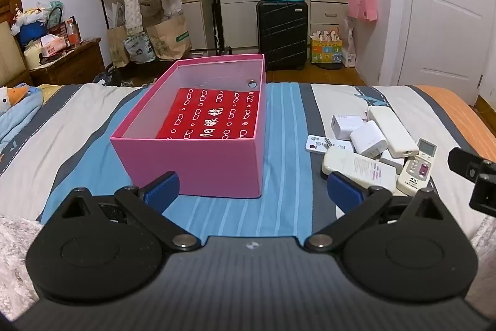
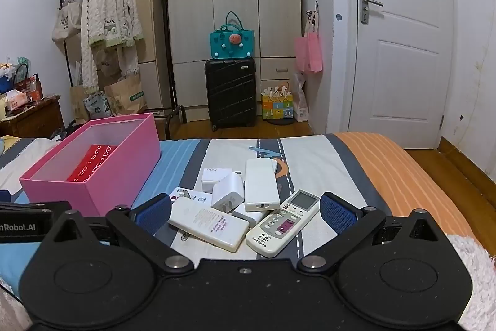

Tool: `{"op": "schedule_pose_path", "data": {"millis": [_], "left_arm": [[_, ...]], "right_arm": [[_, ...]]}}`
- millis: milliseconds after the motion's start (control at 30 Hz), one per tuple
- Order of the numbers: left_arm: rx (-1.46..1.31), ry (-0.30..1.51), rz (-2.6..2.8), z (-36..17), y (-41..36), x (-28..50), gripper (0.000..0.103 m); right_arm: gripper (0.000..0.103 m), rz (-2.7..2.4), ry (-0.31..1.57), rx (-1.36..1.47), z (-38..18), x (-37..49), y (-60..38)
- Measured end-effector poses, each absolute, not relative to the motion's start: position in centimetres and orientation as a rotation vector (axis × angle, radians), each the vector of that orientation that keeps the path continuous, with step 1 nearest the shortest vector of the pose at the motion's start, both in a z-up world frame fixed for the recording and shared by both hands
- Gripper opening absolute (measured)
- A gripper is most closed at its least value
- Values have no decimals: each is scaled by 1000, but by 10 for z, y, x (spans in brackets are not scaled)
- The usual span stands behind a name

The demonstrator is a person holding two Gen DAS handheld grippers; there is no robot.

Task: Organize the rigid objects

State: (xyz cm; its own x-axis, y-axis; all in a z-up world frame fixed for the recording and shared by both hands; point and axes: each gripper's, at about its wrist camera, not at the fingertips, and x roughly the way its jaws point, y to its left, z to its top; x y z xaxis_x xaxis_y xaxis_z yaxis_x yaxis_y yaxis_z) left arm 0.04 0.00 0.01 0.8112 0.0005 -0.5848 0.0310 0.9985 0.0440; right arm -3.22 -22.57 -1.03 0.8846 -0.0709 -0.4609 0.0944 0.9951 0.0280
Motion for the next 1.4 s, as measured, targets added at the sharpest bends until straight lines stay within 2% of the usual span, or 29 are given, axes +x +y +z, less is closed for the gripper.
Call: {"op": "schedule_pose_path", "data": {"millis": [567, 833, 1400], "left_arm": [[56, 605, -19, 1, 5, 2, 103], [82, 513, -16, -1, -3, -10, 103], [70, 516, -30, -2, -2, -11, 103]], "right_arm": [[103, -87, 478, 42, -11, -31, -225], [103, -88, 480, 38, -11, -32, -224], [103, -89, 481, 32, -11, -31, -223]]}}
